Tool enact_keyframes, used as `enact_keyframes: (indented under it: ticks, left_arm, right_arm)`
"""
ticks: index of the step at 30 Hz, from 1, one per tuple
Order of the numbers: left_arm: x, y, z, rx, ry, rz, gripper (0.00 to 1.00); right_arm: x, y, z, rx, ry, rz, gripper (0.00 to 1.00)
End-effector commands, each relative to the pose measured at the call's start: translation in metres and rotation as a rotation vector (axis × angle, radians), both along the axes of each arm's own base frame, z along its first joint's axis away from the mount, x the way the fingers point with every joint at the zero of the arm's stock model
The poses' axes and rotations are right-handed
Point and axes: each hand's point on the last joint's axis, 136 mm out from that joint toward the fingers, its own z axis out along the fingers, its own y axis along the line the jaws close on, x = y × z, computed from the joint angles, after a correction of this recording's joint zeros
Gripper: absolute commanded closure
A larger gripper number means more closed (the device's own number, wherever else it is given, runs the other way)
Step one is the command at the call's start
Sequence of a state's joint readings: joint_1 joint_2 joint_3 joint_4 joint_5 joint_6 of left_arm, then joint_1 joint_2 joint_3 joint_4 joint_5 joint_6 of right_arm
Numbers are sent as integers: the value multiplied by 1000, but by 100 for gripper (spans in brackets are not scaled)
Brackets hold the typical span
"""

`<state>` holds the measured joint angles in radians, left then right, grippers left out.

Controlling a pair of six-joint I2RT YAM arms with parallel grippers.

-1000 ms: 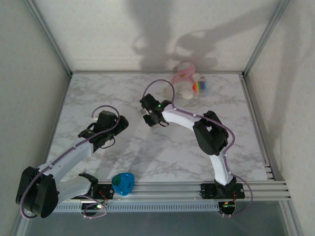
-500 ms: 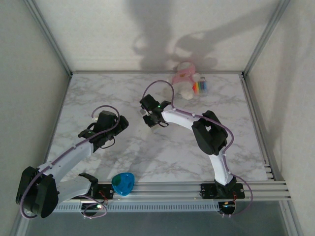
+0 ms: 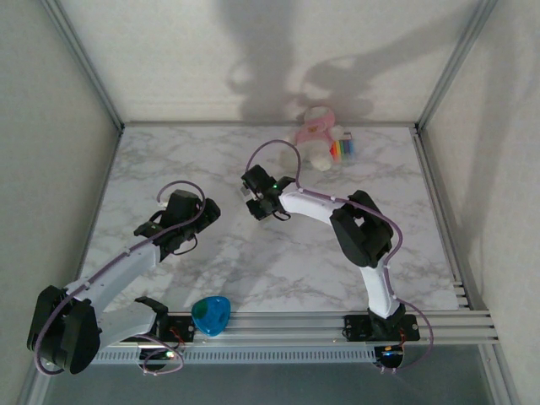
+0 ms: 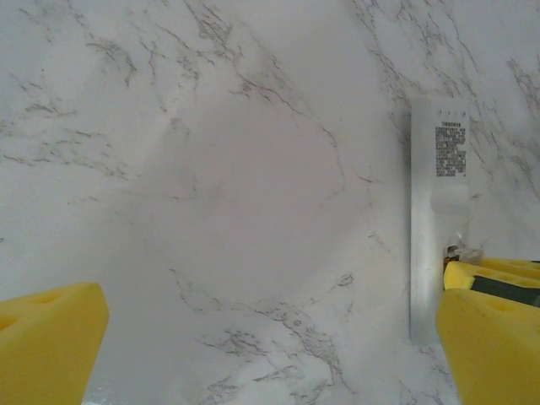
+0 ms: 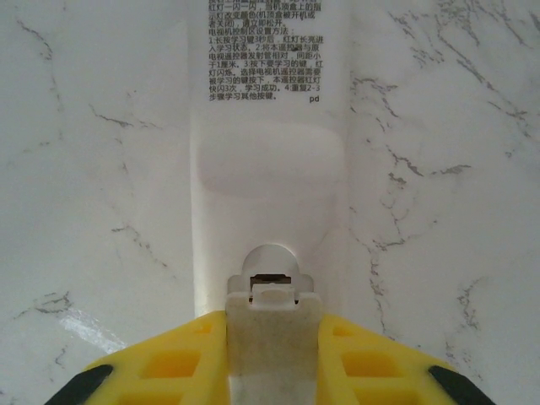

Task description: Load the batteries into the remote control

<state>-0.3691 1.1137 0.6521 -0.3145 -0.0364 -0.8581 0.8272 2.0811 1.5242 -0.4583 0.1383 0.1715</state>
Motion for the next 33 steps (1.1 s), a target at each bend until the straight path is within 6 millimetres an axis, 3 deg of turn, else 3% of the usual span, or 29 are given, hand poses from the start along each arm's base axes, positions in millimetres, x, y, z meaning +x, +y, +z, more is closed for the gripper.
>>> enact_keyframes:
  ticks: [1, 4, 7, 10, 21, 28, 33]
  left_arm:
    - [-2, 3, -5, -8, 14, 13, 1]
    - [-2, 3, -5, -11, 15, 14, 0]
    - [-3, 3, -5, -11, 14, 13, 0]
    - [-4, 3, -5, -13, 13, 14, 0]
    - [-2, 0, -3, -24, -2, 2, 0]
    - [3, -7, 9, -39, -41, -42, 0]
    - [1, -7, 6, -38, -32, -43, 0]
  right_arm:
    - [-18, -13, -9, -50, 51, -2, 75]
    - [-20, -12, -9, -49, 55, 3, 71]
    - [-22, -10, -7, -46, 55, 5, 57]
    - [-21, -9, -2, -37, 52, 0, 52]
    - [-8, -4, 38, 45, 62, -62, 48]
    - [3, -9, 23, -1, 97, -88, 51]
    - [10, -17, 11, -27, 110, -111, 55]
